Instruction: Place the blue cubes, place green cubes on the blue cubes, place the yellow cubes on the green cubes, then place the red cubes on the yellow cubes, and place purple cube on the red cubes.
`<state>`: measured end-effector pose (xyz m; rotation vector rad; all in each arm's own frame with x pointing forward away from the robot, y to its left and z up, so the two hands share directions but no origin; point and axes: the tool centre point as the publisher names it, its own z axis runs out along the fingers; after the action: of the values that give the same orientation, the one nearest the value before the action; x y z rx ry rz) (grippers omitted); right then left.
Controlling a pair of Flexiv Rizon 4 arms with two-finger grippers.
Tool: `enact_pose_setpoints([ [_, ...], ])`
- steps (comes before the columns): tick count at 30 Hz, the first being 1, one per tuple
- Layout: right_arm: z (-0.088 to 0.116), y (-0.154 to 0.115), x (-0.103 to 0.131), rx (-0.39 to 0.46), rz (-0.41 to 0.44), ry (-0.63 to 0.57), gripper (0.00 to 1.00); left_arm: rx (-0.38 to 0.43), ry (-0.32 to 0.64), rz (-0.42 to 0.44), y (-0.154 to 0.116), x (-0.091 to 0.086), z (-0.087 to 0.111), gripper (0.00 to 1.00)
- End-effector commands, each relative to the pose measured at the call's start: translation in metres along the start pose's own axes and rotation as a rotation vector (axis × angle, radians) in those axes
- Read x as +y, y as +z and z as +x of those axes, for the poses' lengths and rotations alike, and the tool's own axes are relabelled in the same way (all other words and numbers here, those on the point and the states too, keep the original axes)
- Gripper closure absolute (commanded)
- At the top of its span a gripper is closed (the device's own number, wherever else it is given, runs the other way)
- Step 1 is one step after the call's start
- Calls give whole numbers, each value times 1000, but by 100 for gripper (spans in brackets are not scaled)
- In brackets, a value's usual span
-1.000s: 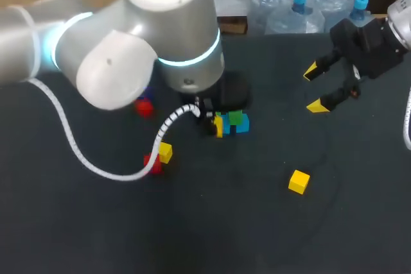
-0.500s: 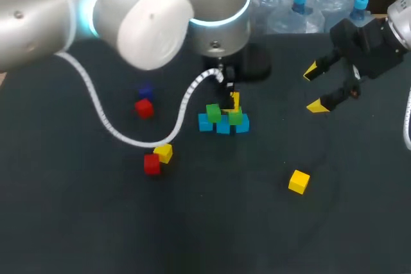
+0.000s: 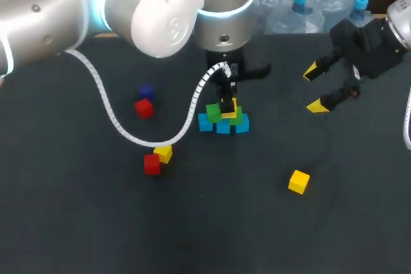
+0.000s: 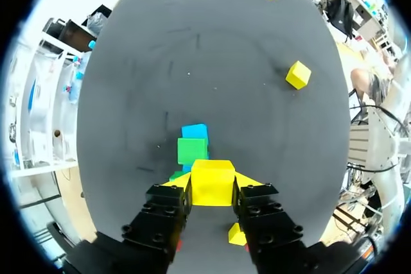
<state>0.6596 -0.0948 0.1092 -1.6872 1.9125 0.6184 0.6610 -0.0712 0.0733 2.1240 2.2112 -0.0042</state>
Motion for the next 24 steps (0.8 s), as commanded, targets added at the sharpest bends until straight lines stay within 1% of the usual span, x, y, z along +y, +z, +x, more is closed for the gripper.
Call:
enact_pose_setpoints([
  [1, 0, 0, 0, -2, 0, -1, 0, -7, -9, -8, 3, -3, 7, 100],
  [5, 0, 0, 0, -2, 0, -1, 0, -17, -13, -13, 4, -1, 8, 100],
  [12, 0, 0, 0, -2, 0, -1, 0, -35, -4, -7, 11, 9, 6, 100],
  [24, 0, 0, 0, -2, 0, -1, 0, -32, -1, 8, 15, 17, 3, 100],
])
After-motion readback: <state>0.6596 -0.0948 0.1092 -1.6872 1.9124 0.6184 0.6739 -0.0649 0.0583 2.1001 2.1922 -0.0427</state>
